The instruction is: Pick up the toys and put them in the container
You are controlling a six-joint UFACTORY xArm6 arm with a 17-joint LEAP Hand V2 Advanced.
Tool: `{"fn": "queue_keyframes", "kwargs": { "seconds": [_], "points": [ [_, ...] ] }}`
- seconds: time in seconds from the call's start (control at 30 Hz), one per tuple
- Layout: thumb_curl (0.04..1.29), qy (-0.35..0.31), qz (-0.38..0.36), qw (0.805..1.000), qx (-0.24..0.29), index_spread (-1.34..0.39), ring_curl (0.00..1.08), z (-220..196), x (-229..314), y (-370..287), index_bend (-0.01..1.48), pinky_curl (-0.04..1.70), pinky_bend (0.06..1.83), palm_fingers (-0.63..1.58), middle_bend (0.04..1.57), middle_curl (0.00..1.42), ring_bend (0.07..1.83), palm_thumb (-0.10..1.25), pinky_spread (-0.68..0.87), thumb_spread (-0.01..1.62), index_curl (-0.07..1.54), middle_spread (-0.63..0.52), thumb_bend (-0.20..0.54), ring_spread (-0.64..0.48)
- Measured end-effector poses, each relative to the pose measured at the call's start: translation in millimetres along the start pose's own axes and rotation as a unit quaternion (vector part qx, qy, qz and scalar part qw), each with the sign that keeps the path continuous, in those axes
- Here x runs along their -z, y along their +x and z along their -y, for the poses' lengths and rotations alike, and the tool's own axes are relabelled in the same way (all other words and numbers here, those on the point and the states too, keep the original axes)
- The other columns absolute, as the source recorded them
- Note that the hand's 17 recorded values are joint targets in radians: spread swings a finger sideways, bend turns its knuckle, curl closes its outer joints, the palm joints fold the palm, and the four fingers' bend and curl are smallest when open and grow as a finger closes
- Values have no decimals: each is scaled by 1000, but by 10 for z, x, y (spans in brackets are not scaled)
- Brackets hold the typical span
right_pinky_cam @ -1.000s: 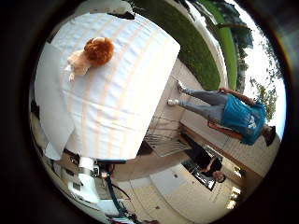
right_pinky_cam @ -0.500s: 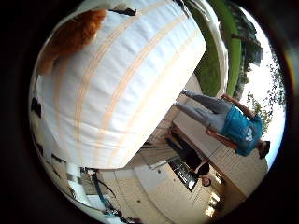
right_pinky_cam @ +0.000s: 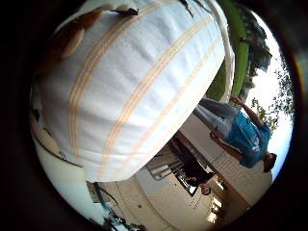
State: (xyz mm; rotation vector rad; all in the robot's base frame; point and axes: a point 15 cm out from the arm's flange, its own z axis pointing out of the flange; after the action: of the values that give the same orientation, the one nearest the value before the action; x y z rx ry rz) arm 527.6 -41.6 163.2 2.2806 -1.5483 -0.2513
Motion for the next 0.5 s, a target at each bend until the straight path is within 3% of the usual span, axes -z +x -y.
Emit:
{"fn": "queue_keyframes", "kwargs": {
  "seconds": [0.1,0.23,0.37,0.5],
  "points": [
    [473,30,-5,999,-12,-549,681,-125,330,85,202,430,961,1082,876,723,1206,916,354,1079,146,-231,-8,-1],
    [506,64,-3,998,-19,-666,736,-316,747,40,306,565,1202,1075,977,823,1232,983,311,1105,137,-250,-2,-44],
    [529,44,9,999,-24,-772,778,-767,1014,-80,421,663,1304,1015,1038,904,1271,1009,269,1134,142,-263,-9,-79],
    [541,25,19,999,-24,-867,815,-1471,1445,-324,526,742,1353,946,1087,969,1312,1007,236,1167,151,-270,-14,-102]
  ]
}}
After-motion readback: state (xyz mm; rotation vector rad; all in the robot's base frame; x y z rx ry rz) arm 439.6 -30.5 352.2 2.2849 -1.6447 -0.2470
